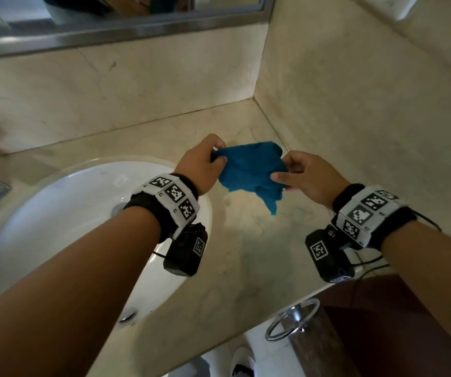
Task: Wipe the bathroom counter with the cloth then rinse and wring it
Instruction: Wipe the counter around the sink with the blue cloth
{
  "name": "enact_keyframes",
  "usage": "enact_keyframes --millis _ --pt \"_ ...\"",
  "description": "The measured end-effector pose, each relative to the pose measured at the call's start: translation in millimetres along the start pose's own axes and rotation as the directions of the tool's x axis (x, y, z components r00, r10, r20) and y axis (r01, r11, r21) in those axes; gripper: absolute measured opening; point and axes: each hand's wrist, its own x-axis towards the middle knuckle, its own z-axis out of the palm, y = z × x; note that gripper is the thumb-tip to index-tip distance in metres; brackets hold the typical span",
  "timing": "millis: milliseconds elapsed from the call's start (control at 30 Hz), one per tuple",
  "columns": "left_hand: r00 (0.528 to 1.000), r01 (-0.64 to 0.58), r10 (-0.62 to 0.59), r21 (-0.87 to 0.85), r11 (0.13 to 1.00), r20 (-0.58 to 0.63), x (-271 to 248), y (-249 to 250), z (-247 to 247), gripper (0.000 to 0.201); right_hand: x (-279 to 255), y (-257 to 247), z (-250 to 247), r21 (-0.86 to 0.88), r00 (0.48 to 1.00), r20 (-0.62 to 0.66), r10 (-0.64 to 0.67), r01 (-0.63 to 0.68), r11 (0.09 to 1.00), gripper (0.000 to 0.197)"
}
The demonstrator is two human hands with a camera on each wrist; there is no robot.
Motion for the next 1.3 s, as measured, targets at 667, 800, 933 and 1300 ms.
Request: enact_keyframes --millis 667,800,933,1300 --pt "0.999 -0.038 0.037 0.083 0.996 0.015 -6.6 16.8 -40.5 0.014 -17.2 -19.1 -9.6 -0.058 0.991 0.131 0.023 -0.016 0.998 0.025" --pt "0.999 -0.023 0.019 0.071 0.997 0.048 -6.2 13.8 -38.0 0.013 -16.3 -17.7 -4.9 -0.032 0.994 0.112 0.019 -0.016 0.999 0.015" --pt "0.992 0.05 -0.049 -0.007 0.999 0.12 -5.5 1.5 -23.2 0.013 -10.7 -10.1 -5.1 0.007 0.991 0.097 0.096 -0.097 0.995 0.015" --pt "0.983 0.103 -0.123 0.147 0.984 0.135 -1.4 -34.7 46.2 0.013 22.3 46.5 8.3 -0.497 0.99 -0.094 0.106 -0.139 0.856 0.023"
